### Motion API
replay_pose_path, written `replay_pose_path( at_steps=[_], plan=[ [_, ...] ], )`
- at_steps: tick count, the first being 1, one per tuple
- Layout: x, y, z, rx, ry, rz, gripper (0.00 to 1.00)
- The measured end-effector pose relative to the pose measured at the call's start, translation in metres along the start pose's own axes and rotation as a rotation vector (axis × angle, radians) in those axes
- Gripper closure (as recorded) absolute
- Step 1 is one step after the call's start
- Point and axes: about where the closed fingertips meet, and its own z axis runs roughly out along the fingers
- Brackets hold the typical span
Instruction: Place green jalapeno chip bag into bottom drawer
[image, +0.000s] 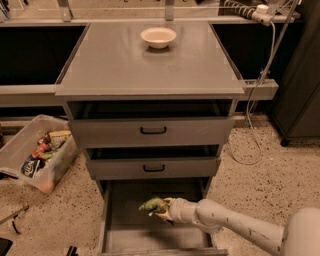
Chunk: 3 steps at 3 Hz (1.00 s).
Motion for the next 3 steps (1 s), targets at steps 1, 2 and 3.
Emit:
replay_pose_path(
  at_steps=[1, 2, 3],
  plan=[
    [0.031, 0.023, 0.041, -0.082, -0.081, 0.072, 1.00],
    [0.082, 0.014, 0.098, -0.111, -0.125, 0.169, 1.00],
    [0.084, 0.003, 0.097, -0.092, -0.122, 0.167, 1.00]
  ],
)
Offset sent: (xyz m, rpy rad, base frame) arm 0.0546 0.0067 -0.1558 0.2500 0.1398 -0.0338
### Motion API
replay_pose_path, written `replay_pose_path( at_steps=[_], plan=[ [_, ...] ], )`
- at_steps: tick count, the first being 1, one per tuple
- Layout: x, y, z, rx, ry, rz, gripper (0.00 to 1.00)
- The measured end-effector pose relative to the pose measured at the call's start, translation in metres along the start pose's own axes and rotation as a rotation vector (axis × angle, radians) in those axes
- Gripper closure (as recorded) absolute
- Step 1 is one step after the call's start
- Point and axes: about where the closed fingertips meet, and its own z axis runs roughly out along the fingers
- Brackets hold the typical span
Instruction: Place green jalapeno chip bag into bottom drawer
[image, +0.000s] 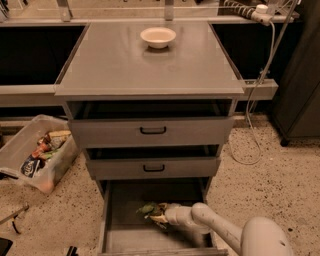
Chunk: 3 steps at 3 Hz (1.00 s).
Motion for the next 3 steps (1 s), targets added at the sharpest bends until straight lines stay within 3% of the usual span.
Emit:
replay_pose_path(
  at_steps=[1, 2, 3],
  plan=[
    [0.003, 0.006, 0.002, 0.003, -0.030, 0.014, 1.00],
    [0.025, 0.019, 0.021, -0.031, -0.050, 0.084, 1.00],
    [0.029, 0.011, 0.019, -0.016, -0.050, 0.084, 0.81]
  ],
)
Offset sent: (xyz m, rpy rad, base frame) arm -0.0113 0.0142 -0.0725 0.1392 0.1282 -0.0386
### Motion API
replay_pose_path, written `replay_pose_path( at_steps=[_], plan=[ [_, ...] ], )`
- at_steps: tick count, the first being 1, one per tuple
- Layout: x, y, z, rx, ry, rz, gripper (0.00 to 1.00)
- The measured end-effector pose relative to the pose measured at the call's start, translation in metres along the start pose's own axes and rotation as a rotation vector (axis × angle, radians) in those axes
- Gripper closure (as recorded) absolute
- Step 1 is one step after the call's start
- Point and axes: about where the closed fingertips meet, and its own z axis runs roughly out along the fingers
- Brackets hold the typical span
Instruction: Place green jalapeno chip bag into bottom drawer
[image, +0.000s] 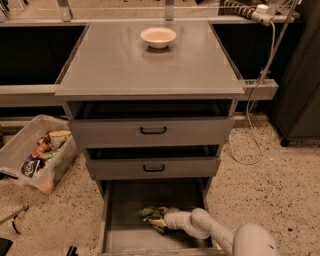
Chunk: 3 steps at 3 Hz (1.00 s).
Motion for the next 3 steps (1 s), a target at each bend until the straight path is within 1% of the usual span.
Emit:
replay_pose_path(
  at_steps=[3],
  plan=[
    [0.0000, 0.0001, 0.0001, 0.000, 0.000, 0.000, 0.11]
  ],
)
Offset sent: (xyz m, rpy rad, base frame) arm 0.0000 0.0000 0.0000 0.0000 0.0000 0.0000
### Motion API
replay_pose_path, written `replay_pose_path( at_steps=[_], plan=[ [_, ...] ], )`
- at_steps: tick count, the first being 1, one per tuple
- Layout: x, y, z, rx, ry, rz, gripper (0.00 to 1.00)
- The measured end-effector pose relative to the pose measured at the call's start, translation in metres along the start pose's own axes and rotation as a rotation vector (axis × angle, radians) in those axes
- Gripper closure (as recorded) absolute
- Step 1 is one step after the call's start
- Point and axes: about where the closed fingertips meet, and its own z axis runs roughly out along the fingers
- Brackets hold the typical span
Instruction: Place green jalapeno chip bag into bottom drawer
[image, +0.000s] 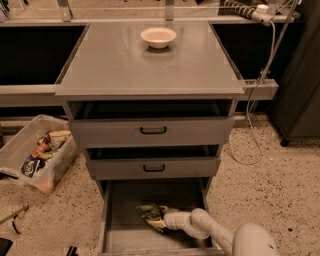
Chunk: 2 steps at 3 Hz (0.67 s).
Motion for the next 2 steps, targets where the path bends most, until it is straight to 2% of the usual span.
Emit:
replay_pose_path(
  at_steps=[1, 2],
  plan=[
    [0.0000, 0.0000, 0.0000, 0.000, 0.000, 0.000, 0.00],
    [0.0000, 0.0000, 0.0000, 0.000, 0.000, 0.000, 0.00]
  ],
)
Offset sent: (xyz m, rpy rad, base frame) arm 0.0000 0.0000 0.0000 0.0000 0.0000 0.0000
